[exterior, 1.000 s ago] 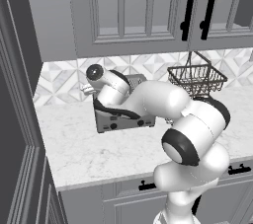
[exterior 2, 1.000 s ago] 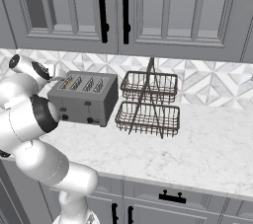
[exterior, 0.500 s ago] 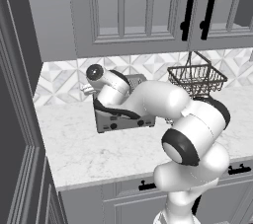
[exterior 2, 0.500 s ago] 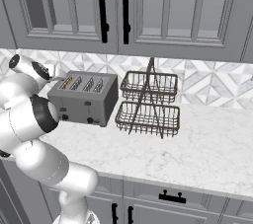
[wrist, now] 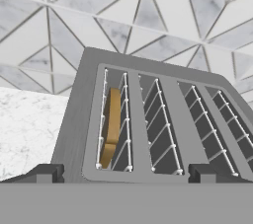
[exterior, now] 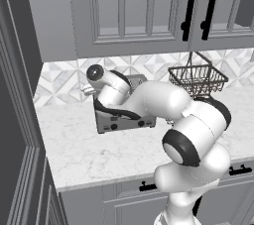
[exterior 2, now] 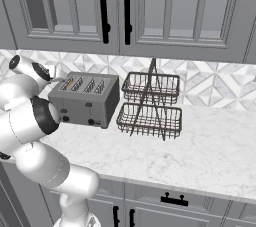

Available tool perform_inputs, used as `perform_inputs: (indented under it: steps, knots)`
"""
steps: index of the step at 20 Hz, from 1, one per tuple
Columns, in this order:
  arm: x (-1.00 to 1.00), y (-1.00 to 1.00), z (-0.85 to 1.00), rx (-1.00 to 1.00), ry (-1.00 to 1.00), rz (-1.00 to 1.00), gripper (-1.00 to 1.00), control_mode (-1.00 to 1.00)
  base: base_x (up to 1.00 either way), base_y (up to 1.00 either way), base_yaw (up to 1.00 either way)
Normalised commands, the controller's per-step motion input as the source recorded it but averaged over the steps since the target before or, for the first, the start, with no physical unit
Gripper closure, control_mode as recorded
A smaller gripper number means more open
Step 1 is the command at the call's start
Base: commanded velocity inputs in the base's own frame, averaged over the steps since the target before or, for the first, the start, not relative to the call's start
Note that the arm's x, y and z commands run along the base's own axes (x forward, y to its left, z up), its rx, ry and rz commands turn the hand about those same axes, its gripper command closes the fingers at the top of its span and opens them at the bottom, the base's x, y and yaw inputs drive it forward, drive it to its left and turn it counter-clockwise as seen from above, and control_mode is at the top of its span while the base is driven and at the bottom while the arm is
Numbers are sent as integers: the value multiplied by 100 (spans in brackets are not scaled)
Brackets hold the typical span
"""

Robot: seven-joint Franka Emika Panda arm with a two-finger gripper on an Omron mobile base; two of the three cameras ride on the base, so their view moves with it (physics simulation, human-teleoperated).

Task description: Start the toaster. Once the lever pops up, take the bread to the plate on the dining counter.

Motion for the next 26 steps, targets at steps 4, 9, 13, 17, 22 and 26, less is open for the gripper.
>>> perform_inputs:
  steps: [4, 9, 13, 17, 22, 26]
  knots:
    - [0, 0, 0, 0, 0, 0, -100, -100, 0, 0, 0]
    - [0, 0, 0, 0, 0, 0, -100, -100, 0, 0, 0]
    - [0, 0, 0, 0, 0, 0, -100, -100, 0, 0, 0]
    - [0, 0, 0, 0, 0, 0, -100, -100, 0, 0, 0]
    - [0, 0, 0, 0, 0, 0, -100, -100, 0, 0, 0]
    - [0, 0, 0, 0, 0, 0, -100, -100, 0, 0, 0]
